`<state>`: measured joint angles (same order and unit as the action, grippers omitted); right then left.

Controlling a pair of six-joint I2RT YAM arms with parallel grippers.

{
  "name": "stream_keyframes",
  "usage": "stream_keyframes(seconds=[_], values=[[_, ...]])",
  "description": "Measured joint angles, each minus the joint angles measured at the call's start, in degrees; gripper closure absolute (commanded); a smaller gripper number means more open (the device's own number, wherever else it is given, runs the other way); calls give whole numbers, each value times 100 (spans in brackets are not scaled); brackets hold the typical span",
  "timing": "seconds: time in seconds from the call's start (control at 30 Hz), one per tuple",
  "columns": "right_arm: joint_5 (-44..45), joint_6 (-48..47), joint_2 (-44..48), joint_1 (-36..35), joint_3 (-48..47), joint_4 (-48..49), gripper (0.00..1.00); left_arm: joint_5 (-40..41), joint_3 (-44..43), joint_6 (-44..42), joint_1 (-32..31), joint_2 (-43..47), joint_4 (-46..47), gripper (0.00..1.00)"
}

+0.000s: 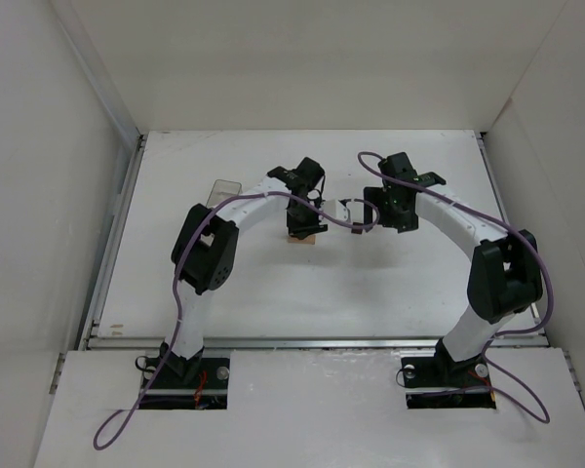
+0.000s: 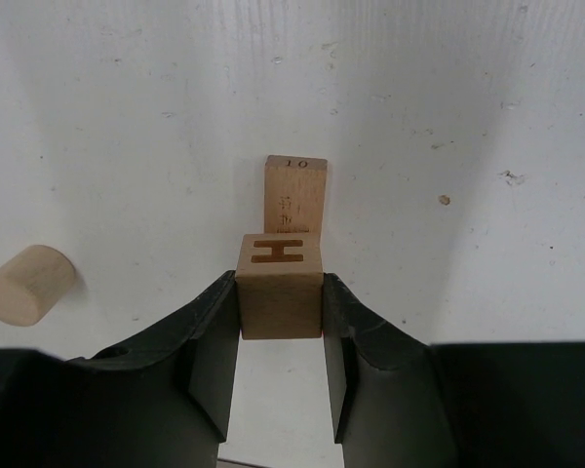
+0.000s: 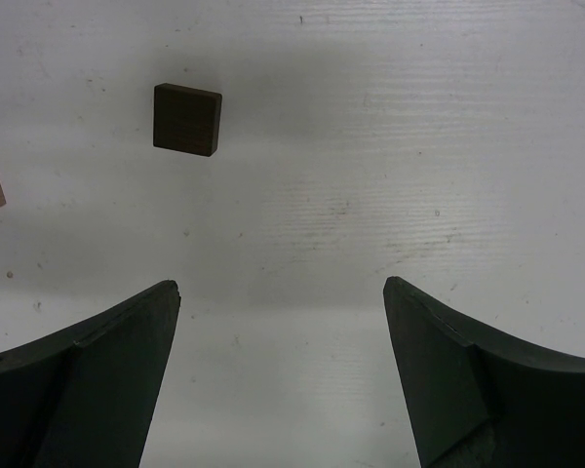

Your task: Build the wood block tower

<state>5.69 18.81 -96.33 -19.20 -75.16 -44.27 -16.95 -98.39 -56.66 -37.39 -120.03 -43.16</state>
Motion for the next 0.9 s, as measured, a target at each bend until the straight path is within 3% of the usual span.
stream_keyframes(seconds=[0.9], values=[[0,0,0,0,28,0,9,52,15,42,0,-111,164,100]])
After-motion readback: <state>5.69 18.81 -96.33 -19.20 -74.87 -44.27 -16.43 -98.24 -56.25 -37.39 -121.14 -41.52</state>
